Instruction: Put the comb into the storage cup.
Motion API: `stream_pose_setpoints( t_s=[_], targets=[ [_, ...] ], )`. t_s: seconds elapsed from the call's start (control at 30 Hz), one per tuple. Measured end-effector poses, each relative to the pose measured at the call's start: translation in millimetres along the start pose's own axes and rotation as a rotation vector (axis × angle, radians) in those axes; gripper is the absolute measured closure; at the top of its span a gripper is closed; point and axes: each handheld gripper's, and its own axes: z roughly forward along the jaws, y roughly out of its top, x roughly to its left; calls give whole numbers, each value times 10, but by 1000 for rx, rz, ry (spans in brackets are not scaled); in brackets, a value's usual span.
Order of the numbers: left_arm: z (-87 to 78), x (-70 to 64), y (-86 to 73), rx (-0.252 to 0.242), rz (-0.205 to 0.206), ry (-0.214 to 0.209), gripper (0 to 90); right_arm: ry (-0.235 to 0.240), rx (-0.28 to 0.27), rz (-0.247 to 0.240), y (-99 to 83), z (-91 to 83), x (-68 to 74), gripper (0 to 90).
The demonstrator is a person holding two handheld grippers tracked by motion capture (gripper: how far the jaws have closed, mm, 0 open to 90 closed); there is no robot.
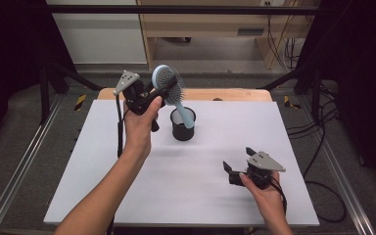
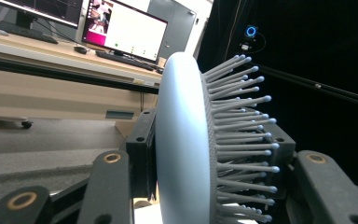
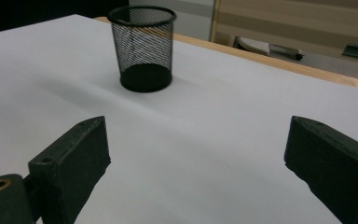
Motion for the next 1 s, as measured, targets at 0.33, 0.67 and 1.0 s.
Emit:
stream_pose_setpoints(
  t_s=[0.33, 0.67, 1.0],
  targets=[
    [99, 10, -13, -1, 17, 29, 503, -74, -64, 88, -179, -225, -316, 58],
    [196, 86, -12, -1, 37, 38, 503, -73, -54, 51, -201, -224, -298, 51],
    [234, 134, -48, -4, 54, 74, 503, -77, -53, 52, -210, -214, -304, 51]
  ],
)
